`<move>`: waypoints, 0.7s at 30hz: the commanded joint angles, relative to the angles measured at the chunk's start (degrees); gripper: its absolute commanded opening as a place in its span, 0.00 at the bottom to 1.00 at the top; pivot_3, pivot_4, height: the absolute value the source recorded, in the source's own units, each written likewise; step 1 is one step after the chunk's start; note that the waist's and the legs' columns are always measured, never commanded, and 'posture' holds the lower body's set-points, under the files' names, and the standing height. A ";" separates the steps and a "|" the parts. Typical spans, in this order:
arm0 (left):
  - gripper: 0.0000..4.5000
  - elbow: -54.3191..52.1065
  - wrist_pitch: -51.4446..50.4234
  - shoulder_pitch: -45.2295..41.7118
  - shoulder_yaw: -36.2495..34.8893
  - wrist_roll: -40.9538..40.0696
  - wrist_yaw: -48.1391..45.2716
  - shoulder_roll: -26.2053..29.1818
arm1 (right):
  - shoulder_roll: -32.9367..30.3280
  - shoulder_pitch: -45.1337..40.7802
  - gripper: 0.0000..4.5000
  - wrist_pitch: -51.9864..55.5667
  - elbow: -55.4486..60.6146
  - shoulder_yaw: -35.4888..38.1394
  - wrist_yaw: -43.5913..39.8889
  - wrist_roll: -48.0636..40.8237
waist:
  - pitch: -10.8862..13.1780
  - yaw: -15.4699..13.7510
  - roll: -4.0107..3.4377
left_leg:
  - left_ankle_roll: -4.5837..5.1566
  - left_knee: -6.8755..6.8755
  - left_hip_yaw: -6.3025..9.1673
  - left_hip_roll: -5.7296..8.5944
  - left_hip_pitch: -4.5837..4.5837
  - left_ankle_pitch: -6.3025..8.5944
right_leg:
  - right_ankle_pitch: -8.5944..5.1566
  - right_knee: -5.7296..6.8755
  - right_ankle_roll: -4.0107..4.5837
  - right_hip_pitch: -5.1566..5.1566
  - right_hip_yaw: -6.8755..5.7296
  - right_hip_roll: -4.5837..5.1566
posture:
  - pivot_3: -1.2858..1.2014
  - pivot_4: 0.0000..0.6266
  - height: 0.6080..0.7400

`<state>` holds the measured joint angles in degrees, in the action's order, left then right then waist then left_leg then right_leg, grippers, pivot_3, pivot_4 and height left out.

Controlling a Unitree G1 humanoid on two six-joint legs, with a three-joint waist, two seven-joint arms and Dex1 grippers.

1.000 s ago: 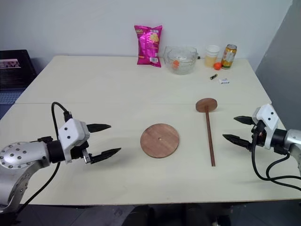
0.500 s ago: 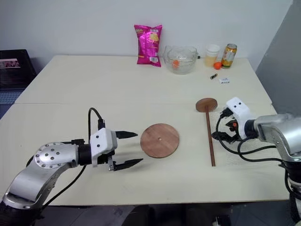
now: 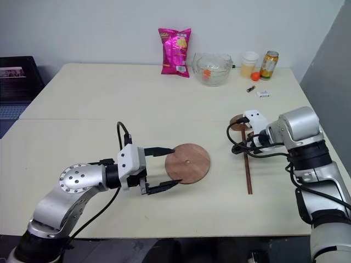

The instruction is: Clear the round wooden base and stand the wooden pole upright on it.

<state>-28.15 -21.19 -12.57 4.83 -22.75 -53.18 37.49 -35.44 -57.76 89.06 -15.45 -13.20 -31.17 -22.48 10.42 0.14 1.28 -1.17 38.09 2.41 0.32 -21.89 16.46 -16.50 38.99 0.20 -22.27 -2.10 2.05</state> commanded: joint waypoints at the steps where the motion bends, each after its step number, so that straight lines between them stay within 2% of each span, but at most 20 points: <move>1: 1.00 0.28 1.13 -1.14 0.20 -1.03 0.23 -1.58 | 0.07 -2.85 0.99 -2.01 -3.94 -0.48 -0.33 1.52 | 0.00 0.00 0.00 | 0.00 -0.01 0.01 -0.01 0.00 0.00 | 0.00 0.00 0.00 0.00 -0.01 -0.01 | 0.52 0.24 1.00; 13: 1.00 2.43 4.03 -0.66 1.53 1.31 -0.14 -2.62 | 1.64 -4.35 0.99 -1.84 -8.85 -1.77 -1.02 2.77 | 0.00 0.03 -0.01 | 0.00 -0.01 -0.01 -0.01 0.01 0.00 | 0.00 0.02 0.00 -0.01 0.00 -0.01 | 0.52 0.24 1.00; 16: 1.00 2.33 4.67 0.24 1.71 1.94 0.12 -2.50 | 1.74 -4.36 0.88 -1.45 -9.66 -2.74 -1.50 2.91 | 0.00 0.02 -0.01 | 0.00 -0.01 -0.02 0.00 -0.01 0.00 | 0.00 0.00 0.00 -0.02 0.01 -0.01 | 0.52 0.24 1.00; 21: 1.00 2.32 5.40 1.13 1.68 2.74 0.23 -2.24 | 2.26 -4.24 0.63 -2.04 -10.41 -2.91 -2.16 3.50 | 0.00 0.03 -0.01 | 0.00 -0.01 -0.01 -0.01 0.00 0.00 | 0.00 0.01 0.00 -0.02 0.00 -0.01 | 0.52 0.24 1.00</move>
<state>-24.76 -17.00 -11.52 6.68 -20.10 -53.15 35.03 -33.24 -60.41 87.41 -25.80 -16.06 -32.53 -19.08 10.42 0.17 1.27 -1.17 38.08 2.40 0.31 -21.89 16.46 -16.50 39.00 0.20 -22.29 -2.09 2.04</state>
